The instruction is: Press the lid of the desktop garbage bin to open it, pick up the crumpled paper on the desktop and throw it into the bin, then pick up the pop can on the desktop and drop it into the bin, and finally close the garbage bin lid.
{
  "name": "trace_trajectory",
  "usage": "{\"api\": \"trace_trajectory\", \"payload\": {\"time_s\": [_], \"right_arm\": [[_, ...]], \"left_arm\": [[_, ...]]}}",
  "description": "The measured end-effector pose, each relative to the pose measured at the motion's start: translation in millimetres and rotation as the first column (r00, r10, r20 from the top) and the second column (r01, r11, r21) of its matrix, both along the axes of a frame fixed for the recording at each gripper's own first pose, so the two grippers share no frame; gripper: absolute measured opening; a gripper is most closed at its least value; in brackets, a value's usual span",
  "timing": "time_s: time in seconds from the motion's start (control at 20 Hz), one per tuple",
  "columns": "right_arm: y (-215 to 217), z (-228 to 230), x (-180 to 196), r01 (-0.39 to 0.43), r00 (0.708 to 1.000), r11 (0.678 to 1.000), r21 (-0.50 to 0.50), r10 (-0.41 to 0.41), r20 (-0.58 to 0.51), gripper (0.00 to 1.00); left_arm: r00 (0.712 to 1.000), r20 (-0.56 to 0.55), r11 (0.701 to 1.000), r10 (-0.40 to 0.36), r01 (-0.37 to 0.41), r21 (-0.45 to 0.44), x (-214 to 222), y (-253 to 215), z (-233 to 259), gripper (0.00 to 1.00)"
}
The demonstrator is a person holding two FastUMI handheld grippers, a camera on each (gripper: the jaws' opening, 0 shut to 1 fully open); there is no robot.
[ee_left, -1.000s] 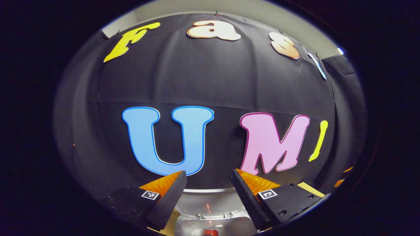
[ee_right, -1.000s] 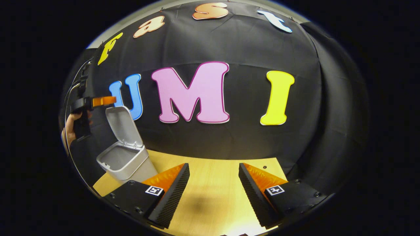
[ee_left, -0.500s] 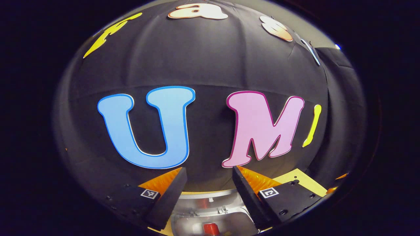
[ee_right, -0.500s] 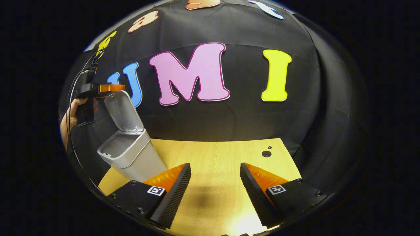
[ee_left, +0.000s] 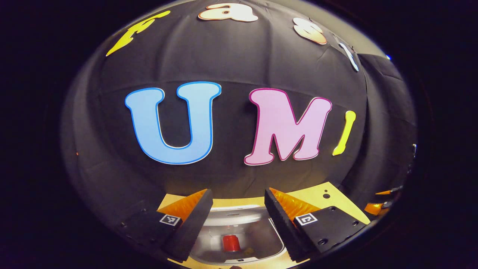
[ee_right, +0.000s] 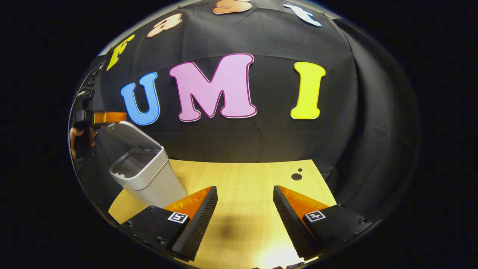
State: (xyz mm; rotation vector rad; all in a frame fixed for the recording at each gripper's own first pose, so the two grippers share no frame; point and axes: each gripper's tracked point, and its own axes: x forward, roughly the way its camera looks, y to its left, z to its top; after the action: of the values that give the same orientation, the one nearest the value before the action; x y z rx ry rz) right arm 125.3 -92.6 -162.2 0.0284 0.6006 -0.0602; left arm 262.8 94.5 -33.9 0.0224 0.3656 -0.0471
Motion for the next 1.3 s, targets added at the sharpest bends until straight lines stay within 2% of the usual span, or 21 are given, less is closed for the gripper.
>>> {"api": "trace_trajectory", "payload": {"time_s": [0.15, 0.35, 0.65, 0.7, 0.8, 0.95, 1.1, 1.3], "right_arm": [[2.1, 5.3, -8.9, 0.019, 0.999, 1.0, -0.009, -0.019, 0.033, 0.96], [15.3, 3.2, -27.5, 0.036, 0.999, 0.999, 0.003, -0.036, 0.039, 0.96], [36.2, 8.9, -58.8, -0.002, 0.998, 0.996, -0.088, 0.008, 0.07, 0.96], [40.1, 8.3, -63.6, 0.001, 0.998, 0.996, -0.085, 0.005, 0.068, 0.96], [45.7, 9.8, -73.4, 0.009, 0.998, 0.996, -0.087, -0.003, 0.068, 0.96], [51.8, 18.3, -83.8, 0.004, 0.995, 0.99, -0.14, 0.011, 0.103, 0.96], [61.5, 19.3, -92.7, -0.005, 0.994, 0.991, -0.132, 0.019, 0.105, 0.96], [66.2, 23.1, -94.2, -0.003, 0.992, 0.992, -0.124, 0.018, 0.124, 0.97]], "left_arm": [[1.0, 0.018, 0.999, 0.001, -0.001, -0.033, -23.8, -2.4, -21.3, 0.93], [1.0, 0.011, 0.999, 0.009, -0.01, 0.03, -46.1, -2.4, -61.5, 0.93], [0.998, -0.061, 0.998, 0.03, -0.028, 0.048, -69.0, 0.4, -118.1, 0.95], [0.999, -0.03, 0.998, 0.027, -0.026, 0.054, -67.5, 0.0, -112.3, 0.96], [0.998, -0.049, 0.997, 0.029, -0.026, 0.073, -69.9, 0.5, -119.1, 0.96], [0.999, -0.008, 0.998, 0.038, -0.037, 0.055, -70.8, 0.8, -121.9, 0.97], [0.999, 0.003, 0.996, 0.042, -0.042, 0.084, -72.7, 0.0, -132.2, 0.98], [0.999, 0.013, 0.996, 0.035, -0.036, 0.085, -71.9, -1.4, -121.6, 0.98]]}}
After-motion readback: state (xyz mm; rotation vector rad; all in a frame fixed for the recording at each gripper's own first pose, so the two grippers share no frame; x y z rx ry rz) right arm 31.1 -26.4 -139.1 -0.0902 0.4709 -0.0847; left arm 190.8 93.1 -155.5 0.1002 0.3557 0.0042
